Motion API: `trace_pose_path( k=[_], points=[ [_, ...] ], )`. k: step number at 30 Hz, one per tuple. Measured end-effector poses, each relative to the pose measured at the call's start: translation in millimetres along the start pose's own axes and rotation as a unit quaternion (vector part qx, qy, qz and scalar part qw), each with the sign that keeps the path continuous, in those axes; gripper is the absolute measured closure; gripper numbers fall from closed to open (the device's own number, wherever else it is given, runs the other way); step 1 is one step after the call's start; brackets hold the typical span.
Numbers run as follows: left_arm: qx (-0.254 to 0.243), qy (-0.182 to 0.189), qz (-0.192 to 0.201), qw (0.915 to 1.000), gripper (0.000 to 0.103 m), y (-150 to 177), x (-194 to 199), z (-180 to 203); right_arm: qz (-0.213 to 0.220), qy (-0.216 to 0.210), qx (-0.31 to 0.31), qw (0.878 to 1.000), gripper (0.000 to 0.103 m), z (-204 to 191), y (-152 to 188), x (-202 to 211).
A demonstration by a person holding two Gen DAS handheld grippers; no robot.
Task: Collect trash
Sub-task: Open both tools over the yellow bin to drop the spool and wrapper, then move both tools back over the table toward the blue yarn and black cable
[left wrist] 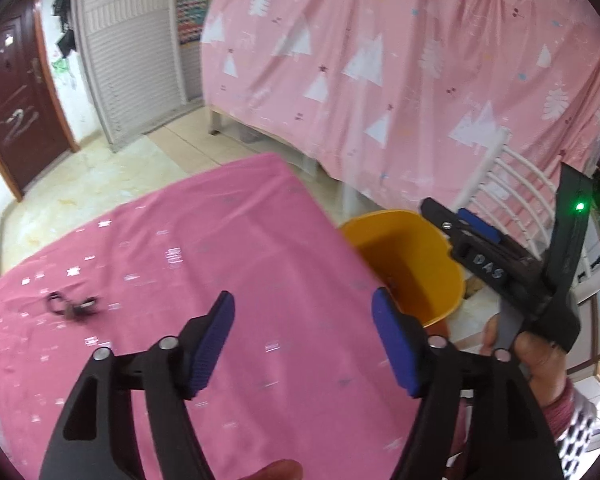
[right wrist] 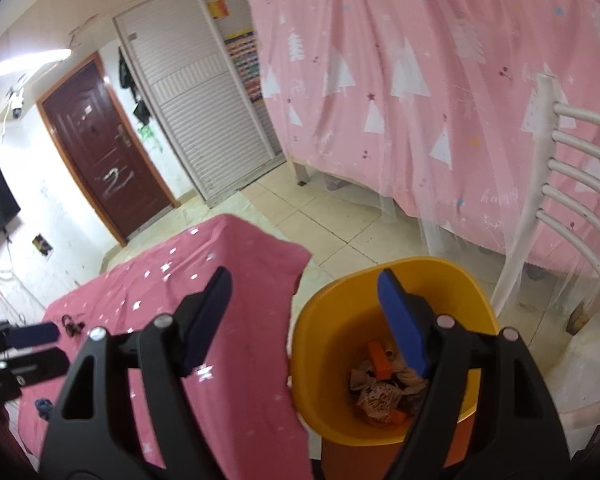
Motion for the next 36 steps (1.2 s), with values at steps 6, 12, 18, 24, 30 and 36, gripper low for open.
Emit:
trace_pose_path(
  k=[6, 12, 18, 24, 30, 36],
  points=[
    [0.025, -0.038, 0.011, 0.9989, 0.035, 10, 19, -61, -0.009, -0.021, 0.031, 0.999, 0.026, -35, 7, 0],
    [0.044, -0.065, 0.005, 0.9969, 0.035, 28, 28, -108, -0.009, -0.045, 0.056, 0.997, 0.025, -65, 11, 4],
    [0.054, -0.075, -0.002, 0.9958, 0.035, 49, 35, -136, -0.013, -0.063, 0.075, 0.995, 0.023, -93, 15, 7],
    [0.069, -0.073, -0.007, 0.9949, 0.035, 67, 38, -152, -0.020, -0.073, 0.092, 0.993, 0.022, -115, 22, 6],
    [0.090, -0.067, -0.020, 0.9935, 0.035, 91, 34, -173, -0.037, -0.087, 0.107, 0.990, 0.022, -140, 33, -3],
    [0.099, -0.049, -0.025, 0.9936, 0.035, 111, 35, -179, -0.052, -0.102, 0.126, 0.985, 0.022, -164, 43, -10]
  ],
)
Point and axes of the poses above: each gripper's, at about its wrist camera, not at the fingertips, and x roughly against the way its jaws point, z to its right, y to its underside, the point moved 9 cm from there along -x, roughly the way its jaws point, and after that the axes turned 3 degrees about x, right-handed, at the moved point
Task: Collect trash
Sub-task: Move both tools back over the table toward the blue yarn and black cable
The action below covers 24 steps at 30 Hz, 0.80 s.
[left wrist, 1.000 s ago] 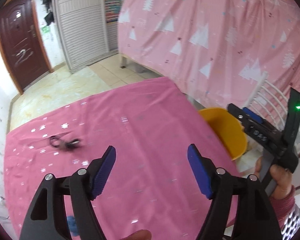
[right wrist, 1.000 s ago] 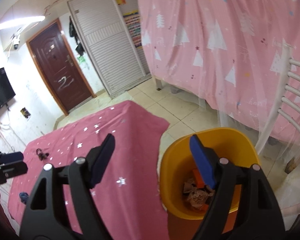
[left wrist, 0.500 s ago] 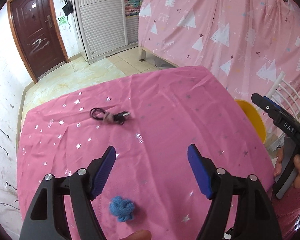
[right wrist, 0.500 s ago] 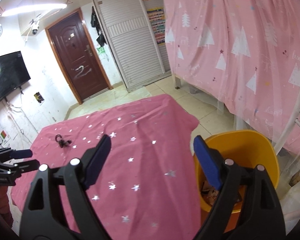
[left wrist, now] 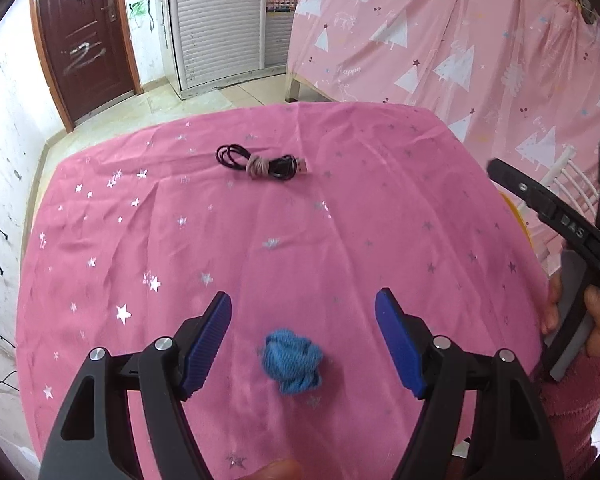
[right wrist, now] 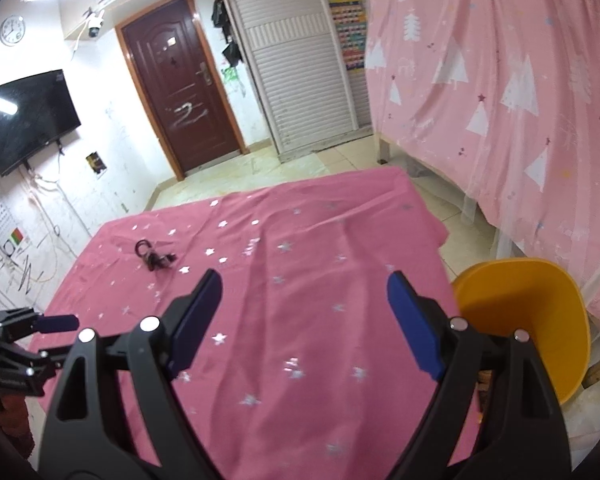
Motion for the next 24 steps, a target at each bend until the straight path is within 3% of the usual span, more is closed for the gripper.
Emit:
trace_pose_path(
  k=[11, 20, 24],
  points=[
    [-0.007, 0.032, -0.007, 0.9994, 0.037, 23, -5, 1, -0.021, -0.026, 0.043, 0.999, 0.022, -51, -4, -19],
    [-0.003, 0.036, 0.003, 0.9994, 0.077, 32, -9, -4, -0.046, -0.043, 0.080, 0.995, 0.018, -91, -6, -41],
    [0.004, 0.033, 0.012, 0.9994, 0.079, 33, -7, -13, -0.062, -0.048, 0.102, 0.992, 0.018, -111, -8, -54]
  ],
)
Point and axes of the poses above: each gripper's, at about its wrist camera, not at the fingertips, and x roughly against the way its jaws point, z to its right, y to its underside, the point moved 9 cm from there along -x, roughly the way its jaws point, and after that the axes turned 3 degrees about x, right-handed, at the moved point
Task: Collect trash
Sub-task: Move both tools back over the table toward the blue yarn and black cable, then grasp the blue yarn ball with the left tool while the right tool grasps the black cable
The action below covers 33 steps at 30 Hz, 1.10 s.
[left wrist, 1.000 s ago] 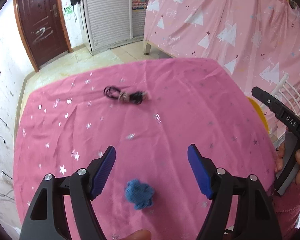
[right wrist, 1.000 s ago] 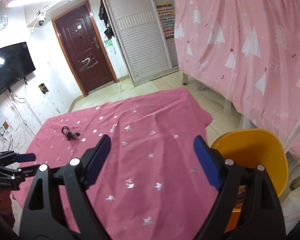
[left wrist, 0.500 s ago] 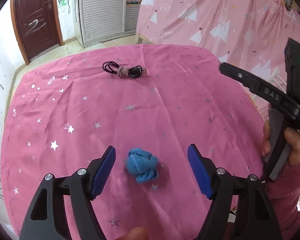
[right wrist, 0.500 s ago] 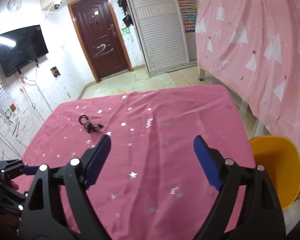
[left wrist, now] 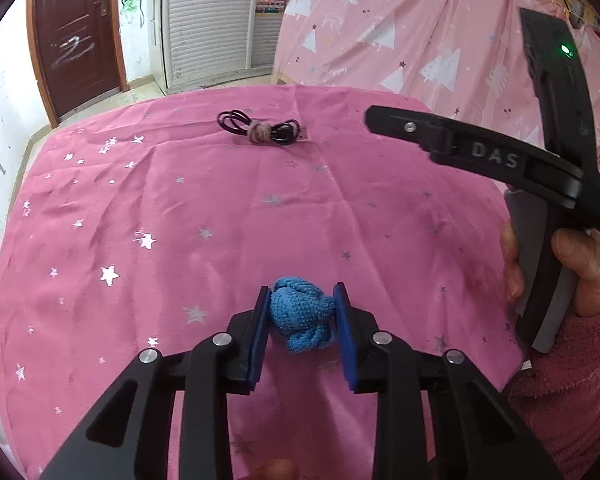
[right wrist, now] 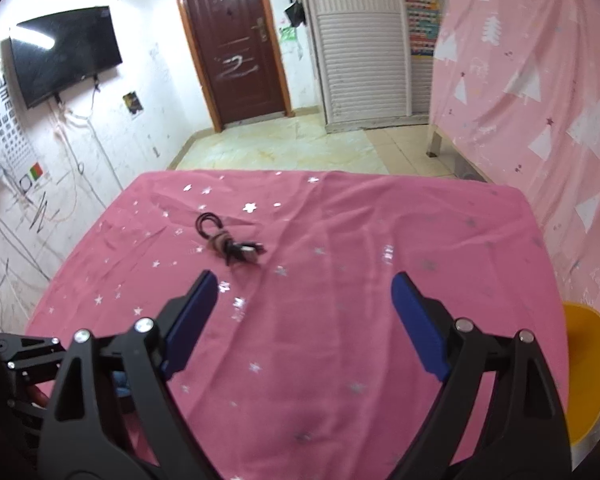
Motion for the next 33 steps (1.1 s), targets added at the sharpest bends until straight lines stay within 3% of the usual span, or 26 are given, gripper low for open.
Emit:
trace_pose_path(
  k=[13, 24, 26, 28, 33],
  points=[
    [0.050, -0.022, 0.044, 0.9975, 0.079, -16, 22, -52, -0.052, -0.012, 0.068, 0.996, 0.018, -56, -19, -58],
    [0.079, -0.018, 0.049, 0.9955, 0.079, -22, 22, -83, -0.085, -0.007, 0.088, 0.993, 0.019, -73, -23, -88],
    [0.081, -0.018, 0.049, 0.9953, 0.079, -21, 21, -86, -0.091, -0.004, 0.092, 0.992, 0.031, -73, -21, -90],
    [0.083, -0.018, 0.049, 0.9952, 0.079, -21, 21, -86, -0.096, -0.001, 0.094, 0.991, 0.032, -75, -18, -92],
    [0.084, -0.020, 0.048, 0.9951, 0.079, -19, 21, -86, -0.091, 0.005, 0.092, 0.992, 0.052, -72, -19, -90]
  ],
)
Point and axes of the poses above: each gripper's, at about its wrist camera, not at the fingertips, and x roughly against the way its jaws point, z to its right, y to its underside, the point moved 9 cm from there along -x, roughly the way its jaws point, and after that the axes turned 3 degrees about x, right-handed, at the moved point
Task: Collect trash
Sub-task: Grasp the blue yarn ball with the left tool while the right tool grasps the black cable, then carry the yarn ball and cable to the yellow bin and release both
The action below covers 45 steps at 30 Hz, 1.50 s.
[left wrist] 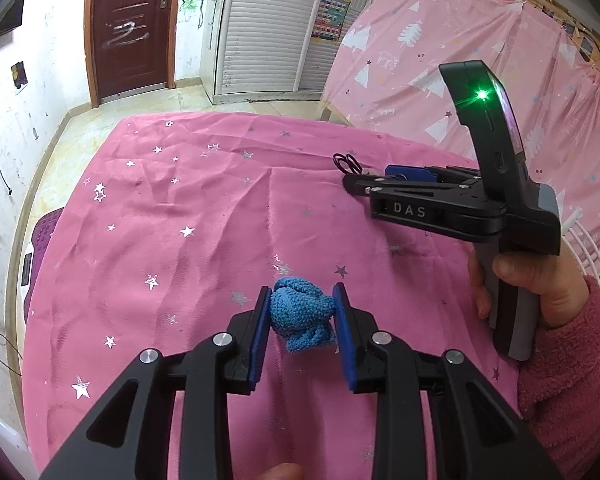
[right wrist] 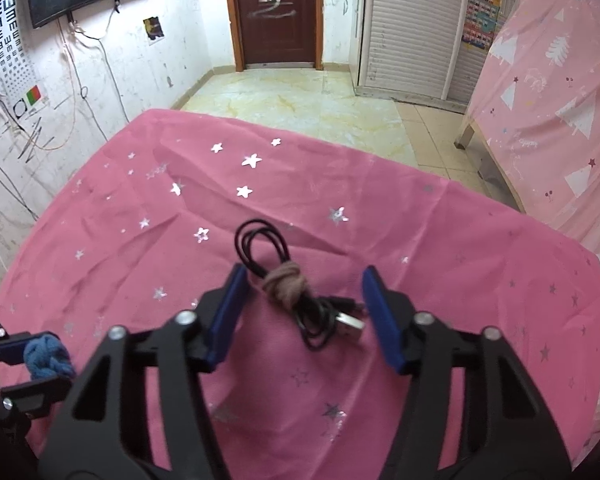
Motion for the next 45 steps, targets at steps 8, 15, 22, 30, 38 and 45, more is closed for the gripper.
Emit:
trace_pose_path(
  k=[8, 15, 22, 30, 38, 45],
  points=[
    [-0.003, -0.005, 0.000, 1.0000, 0.079, 3, 3, 3, 0.005, -0.006, 0.005, 1.000, 0.067, -3, 2, 7],
    [-0.004, -0.011, 0.003, 0.9999, 0.079, 4, 7, 7, 0.019, -0.015, 0.000, 1.000, 0.067, -1, 5, 21],
    [-0.010, -0.018, 0.004, 0.9998, 0.079, 6, 7, 15, 0.041, -0.022, -0.023, 0.999, 0.067, 12, 10, 38],
    [-0.029, -0.020, 0.007, 0.9994, 0.079, 8, 9, 36, 0.065, -0.016, -0.055, 0.996, 0.067, 38, 22, 63],
    [-0.061, -0.017, 0.007, 0.9980, 0.079, 10, 9, 73, 0.093, -0.001, -0.093, 0.991, 0.067, 78, 38, 92],
    [-0.097, -0.007, 0.006, 0.9952, 0.079, 11, 6, 116, 0.116, 0.020, -0.139, 0.983, 0.067, 127, 65, 119]
  ],
)
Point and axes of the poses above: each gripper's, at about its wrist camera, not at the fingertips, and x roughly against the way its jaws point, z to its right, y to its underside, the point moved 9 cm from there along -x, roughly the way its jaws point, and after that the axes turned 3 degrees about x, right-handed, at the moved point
